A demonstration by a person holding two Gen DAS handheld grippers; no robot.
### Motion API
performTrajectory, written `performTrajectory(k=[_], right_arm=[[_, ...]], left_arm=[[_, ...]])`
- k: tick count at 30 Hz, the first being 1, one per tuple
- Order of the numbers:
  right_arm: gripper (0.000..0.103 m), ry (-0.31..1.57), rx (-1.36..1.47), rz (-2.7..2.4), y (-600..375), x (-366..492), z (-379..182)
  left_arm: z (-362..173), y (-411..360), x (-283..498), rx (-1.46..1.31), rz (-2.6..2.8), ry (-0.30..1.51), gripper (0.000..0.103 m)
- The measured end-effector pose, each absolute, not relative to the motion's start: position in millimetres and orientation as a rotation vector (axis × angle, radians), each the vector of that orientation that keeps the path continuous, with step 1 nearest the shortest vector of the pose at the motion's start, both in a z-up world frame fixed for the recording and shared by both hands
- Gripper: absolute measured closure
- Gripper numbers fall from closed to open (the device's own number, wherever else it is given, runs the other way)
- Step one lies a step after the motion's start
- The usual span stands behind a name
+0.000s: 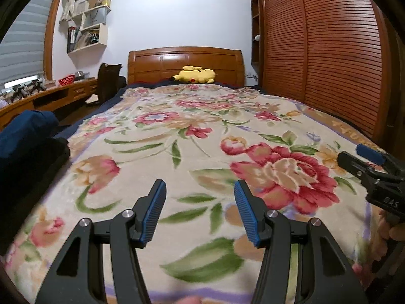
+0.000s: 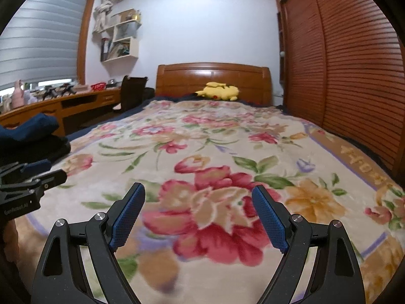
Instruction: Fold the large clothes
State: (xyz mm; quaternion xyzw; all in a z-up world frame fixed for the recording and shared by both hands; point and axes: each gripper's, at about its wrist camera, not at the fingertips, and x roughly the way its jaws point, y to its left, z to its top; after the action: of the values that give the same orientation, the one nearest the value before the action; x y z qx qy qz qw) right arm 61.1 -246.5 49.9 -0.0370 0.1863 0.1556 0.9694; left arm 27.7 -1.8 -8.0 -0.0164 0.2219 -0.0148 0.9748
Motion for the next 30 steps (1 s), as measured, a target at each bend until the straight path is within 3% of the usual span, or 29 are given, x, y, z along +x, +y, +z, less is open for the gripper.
performTrajectory(k=[30], right_arm=[[0.015,0.377,-0.059,0.313,-249.3,62.7,45.8]], left_arm=[[-9.6,-6.6,22.3,-0.020,-0.044,0.431,0.047]])
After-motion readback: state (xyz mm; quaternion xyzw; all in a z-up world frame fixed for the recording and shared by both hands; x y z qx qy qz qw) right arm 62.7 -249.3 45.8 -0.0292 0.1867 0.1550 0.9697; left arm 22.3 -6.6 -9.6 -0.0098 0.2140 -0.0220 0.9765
